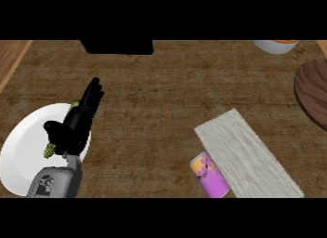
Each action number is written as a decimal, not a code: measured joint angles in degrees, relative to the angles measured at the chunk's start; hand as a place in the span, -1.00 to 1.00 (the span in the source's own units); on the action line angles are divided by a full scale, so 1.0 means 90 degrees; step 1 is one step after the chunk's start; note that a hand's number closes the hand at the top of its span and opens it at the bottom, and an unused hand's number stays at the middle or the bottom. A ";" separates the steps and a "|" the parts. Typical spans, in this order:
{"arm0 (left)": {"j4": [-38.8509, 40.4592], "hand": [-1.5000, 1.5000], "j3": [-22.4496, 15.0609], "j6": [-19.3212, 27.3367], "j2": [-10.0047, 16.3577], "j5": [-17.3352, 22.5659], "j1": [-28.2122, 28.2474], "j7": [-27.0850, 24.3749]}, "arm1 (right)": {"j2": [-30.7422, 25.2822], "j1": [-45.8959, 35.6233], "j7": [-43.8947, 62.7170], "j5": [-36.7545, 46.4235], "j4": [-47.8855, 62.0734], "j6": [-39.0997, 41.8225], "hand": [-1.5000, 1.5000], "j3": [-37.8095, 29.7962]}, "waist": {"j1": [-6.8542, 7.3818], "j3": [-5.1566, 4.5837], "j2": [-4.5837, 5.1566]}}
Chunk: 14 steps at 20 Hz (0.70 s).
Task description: Pick the bell pepper from the placemat and place it in the bowl
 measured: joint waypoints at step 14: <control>-0.0074 0.00 -0.0095 0.0007 -0.0079 -0.0066 -0.0095 0.0100 | -0.0507 -0.0872 -0.1876 0.0127 0.3736 0.0546 -1.00 -0.0245 | 0.0125 0.0022 0.0064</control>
